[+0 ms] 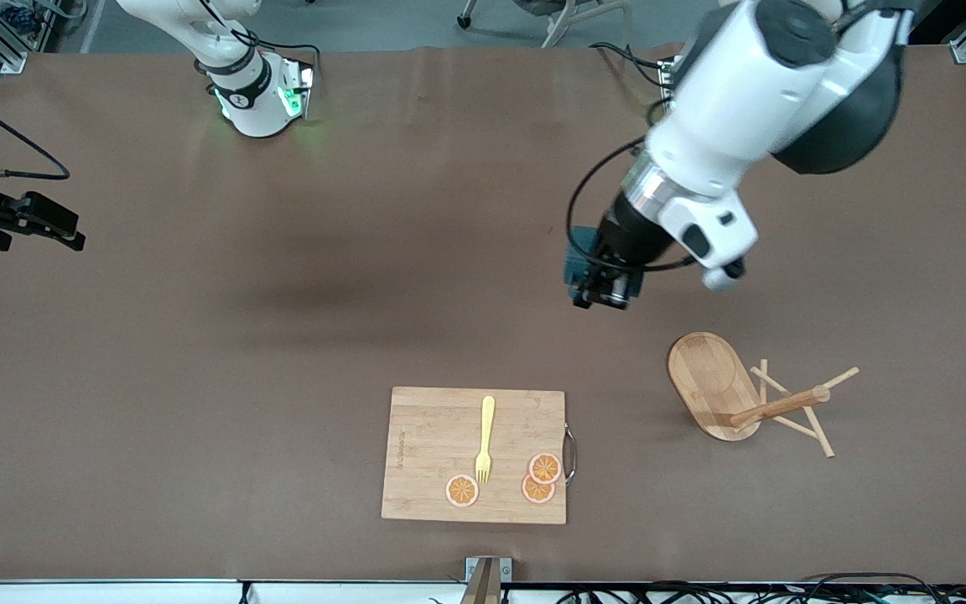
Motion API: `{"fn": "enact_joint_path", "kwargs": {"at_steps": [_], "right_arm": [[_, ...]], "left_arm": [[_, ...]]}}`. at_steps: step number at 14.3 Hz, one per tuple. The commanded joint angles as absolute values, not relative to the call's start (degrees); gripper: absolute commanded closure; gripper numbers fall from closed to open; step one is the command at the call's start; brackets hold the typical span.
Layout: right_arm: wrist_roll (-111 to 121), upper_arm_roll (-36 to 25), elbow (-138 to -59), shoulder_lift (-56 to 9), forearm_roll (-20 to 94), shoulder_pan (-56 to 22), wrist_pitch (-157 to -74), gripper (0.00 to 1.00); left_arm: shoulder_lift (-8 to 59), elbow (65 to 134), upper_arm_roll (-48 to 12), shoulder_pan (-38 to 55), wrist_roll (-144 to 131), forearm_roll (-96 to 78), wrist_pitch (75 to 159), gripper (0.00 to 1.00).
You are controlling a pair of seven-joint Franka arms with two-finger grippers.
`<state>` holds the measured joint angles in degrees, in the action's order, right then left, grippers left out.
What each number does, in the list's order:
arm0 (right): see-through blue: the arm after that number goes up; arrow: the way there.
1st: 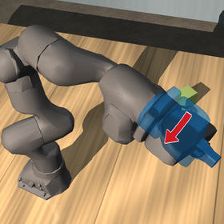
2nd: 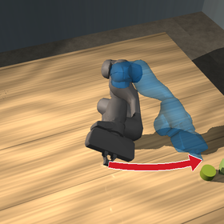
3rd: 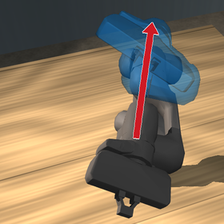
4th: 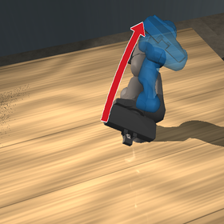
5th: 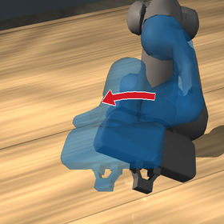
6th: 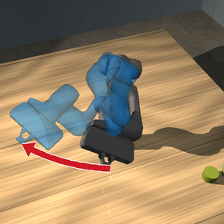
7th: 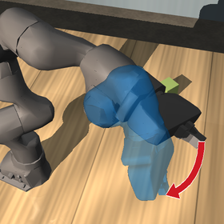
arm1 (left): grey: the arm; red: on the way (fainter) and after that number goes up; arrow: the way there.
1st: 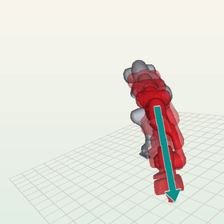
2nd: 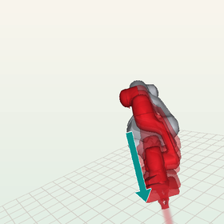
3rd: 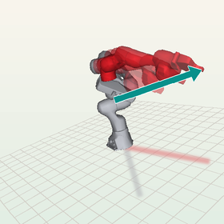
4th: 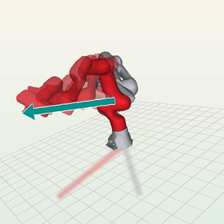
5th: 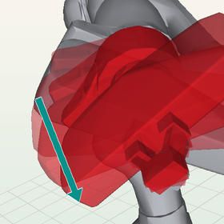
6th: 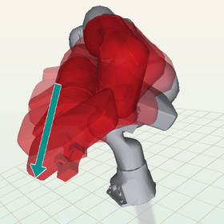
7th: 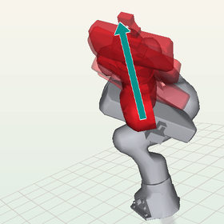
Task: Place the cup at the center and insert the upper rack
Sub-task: 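Carry the mug to the wooden mug tree and hang it on a peg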
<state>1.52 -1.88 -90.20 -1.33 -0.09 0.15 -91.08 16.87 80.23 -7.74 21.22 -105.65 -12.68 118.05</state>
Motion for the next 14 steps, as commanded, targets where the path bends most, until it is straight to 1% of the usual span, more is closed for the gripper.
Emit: {"fn": "enact_joint_path", "kwargs": {"at_steps": [1, 6, 8, 14], "right_arm": [[1.76, -1.76, -90.97, -0.26, -0.62, 0.26, -91.41, 0.00], [1.76, -1.76, -91.05, -0.26, -0.62, 0.26, -91.41, 0.00], [1.76, -1.67, -91.05, -0.26, -0.62, 0.26, -91.32, 0.00], [1.67, -1.67, -91.05, -0.26, -0.62, 0.35, -91.23, 0.00]], "left_arm": [[14.77, 84.01, -8.17, 15.84, -99.08, -20.02, 118.65, 1.00], [15.29, 88.59, -8.17, 8.80, -88.79, -31.62, 118.65, 1.00], [16.69, 88.94, -8.09, 7.30, -84.22, -36.28, 118.65, 1.00], [18.19, 93.16, -8.00, 3.78, -74.81, -37.18, 118.65, 0.99]]}}
